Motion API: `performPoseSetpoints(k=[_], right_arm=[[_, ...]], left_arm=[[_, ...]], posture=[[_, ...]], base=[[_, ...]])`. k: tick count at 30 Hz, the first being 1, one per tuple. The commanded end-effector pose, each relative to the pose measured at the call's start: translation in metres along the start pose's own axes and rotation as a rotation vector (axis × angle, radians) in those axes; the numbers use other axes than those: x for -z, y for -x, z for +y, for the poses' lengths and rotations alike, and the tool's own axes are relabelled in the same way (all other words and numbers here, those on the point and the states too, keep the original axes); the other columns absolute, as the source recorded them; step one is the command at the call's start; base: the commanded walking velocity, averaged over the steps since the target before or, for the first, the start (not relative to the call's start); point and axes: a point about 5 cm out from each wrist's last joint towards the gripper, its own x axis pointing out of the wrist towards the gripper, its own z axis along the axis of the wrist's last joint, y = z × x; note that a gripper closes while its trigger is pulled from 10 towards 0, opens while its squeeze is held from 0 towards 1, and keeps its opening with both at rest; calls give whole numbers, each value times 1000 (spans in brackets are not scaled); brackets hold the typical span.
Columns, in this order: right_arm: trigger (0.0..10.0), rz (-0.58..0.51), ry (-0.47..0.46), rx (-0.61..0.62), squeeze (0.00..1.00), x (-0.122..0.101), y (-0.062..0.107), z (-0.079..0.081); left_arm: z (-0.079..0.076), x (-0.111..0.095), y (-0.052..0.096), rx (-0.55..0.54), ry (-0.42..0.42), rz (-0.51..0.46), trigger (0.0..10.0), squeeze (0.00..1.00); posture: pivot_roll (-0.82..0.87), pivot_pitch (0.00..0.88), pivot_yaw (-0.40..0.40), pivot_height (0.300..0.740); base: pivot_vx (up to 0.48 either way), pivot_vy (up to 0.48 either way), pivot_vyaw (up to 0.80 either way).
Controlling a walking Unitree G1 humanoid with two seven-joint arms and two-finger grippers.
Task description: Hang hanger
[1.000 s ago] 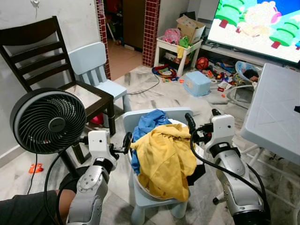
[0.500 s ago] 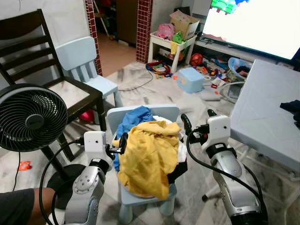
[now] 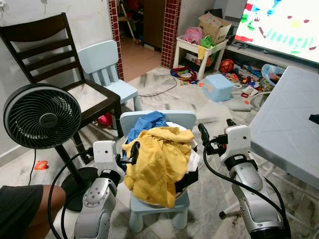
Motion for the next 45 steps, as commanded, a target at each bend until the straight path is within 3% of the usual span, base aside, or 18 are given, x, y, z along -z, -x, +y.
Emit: performPoseSetpoints(k=[1,12,14,16,19,26,27,28,29,31,35,45], right_arm=[[10000,-12,4,-5,0,-5,-1,0],[10000,25,27,-27,0,-6,19,-5],[10000,47,30,-19,0,-5,26,-8],[10000,60,33,-27,0,-3,30,-7],[10000,64,42,-44,0,-7,34,-5],[10000,63,59,-43,0,-15,34,-10],[10000,63,62,-47,0,-16,34,-11],[10000,63,70,-56,0,-18,33,-11],[10000,62,75,-67,0,-20,33,-11],[10000,63,92,-101,0,-23,33,-11],[10000,70,104,-103,0,-22,33,-12],[10000,56,107,-140,0,-22,29,-1]], left_arm=[[3,-4,-4,-17,23,3,10000,0],[1,-6,-34,28,53,70,10000,0],[-2,-6,-49,42,53,103,10000,0],[-3,-7,-55,49,55,114,10000,0],[-6,-30,-76,57,48,54,10000,0],[-6,-33,-92,85,63,125,10000,0],[-8,-34,-94,90,104,126,9020,0],[-12,-33,-96,105,124,141,6078,0],[-16,-31,-97,117,135,162,5961,0],[-26,-27,-99,128,180,185,10000,0],[-39,-23,-99,165,178,198,10000,0],[-32,-22,-101,54,241,224,10000,0]], posture=[[53,2,-87,740],[16,107,-127,740],[0,134,-139,740],[-4,137,-140,740],[-41,146,-152,740],[-76,140,-159,740],[-88,139,-162,740],[-90,139,-162,740],[-93,136,-162,740],[-97,131,-159,740],[-98,122,-157,740],[-75,112,-139,740]], base=[[0,0,0],[0,0,0],[0,0,0],[0,0,0],[0,0,0],[0,0,0],[0,0,0],[0,0,0],[0,0,0],[0,0,0],[0,0,0],[0,0,0]])
